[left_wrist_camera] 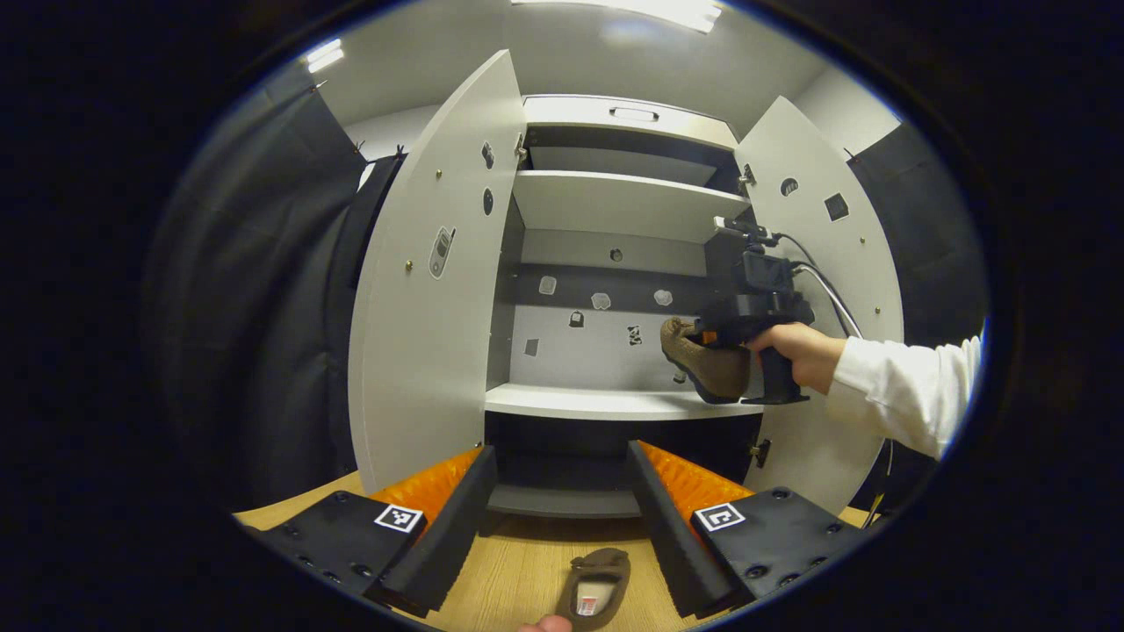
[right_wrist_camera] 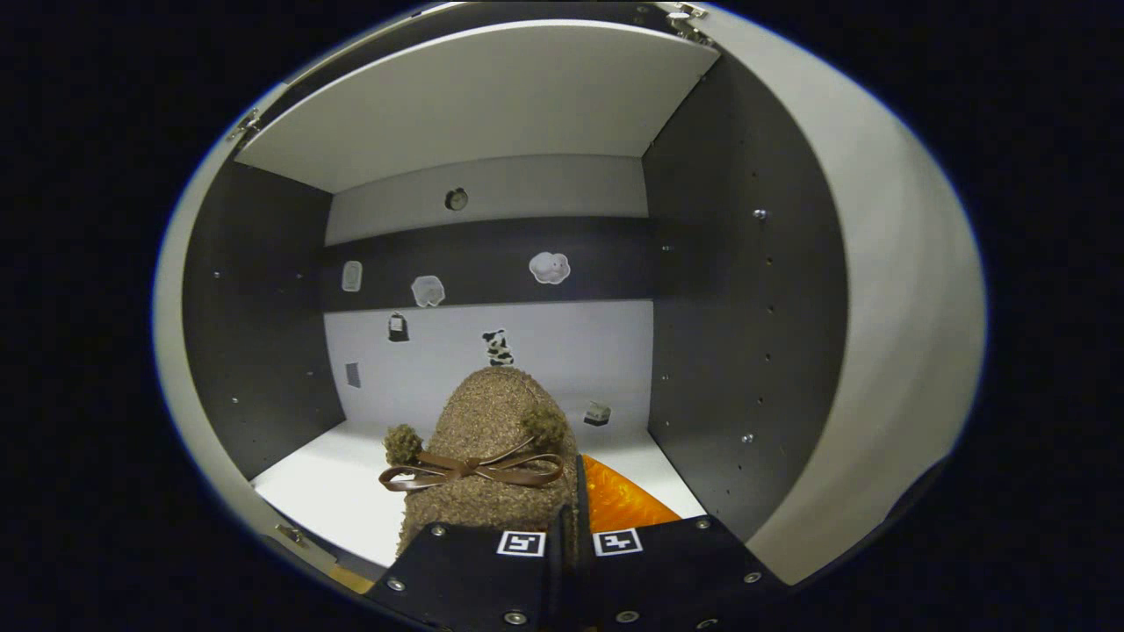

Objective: Grab one shoe with the right hand and put it into the shoe cabinet, grab the other shoe with the left hand and put it into the shoe cabinet; then close the right door with the right hand and the left door with the left hand.

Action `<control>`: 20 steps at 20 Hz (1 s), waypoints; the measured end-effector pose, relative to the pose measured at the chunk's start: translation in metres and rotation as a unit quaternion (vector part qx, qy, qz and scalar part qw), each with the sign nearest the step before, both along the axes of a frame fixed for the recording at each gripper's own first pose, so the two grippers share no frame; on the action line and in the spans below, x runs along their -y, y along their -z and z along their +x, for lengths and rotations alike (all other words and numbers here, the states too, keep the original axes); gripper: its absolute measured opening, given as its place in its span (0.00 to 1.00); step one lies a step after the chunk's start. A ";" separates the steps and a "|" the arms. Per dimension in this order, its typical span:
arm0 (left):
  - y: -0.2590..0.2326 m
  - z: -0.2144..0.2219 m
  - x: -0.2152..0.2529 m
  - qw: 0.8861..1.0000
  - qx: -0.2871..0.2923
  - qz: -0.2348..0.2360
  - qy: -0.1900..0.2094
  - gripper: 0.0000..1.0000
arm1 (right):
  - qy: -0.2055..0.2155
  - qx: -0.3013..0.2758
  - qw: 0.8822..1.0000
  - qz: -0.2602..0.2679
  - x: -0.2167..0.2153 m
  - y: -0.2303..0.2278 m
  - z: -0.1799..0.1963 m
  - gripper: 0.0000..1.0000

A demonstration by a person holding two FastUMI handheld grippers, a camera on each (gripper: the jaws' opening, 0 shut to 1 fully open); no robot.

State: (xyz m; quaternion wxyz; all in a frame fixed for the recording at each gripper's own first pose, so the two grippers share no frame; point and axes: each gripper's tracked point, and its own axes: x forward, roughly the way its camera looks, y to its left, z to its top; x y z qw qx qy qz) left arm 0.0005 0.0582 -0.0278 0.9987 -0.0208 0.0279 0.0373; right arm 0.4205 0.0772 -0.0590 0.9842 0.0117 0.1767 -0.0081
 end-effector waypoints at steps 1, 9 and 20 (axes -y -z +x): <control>0.001 0.001 -0.001 1.000 -0.002 -0.002 -0.002 0.96 | 0.005 -0.013 1.000 -0.015 0.003 0.008 0.014 0.06; 0.005 0.006 -0.026 1.000 -0.006 0.004 -0.031 0.99 | -0.013 -0.092 0.995 -0.049 -0.015 0.070 0.039 0.11; 0.024 0.005 -0.031 0.999 -0.026 0.012 -0.030 0.97 | -0.043 -0.122 0.992 -0.006 0.000 0.066 0.020 0.62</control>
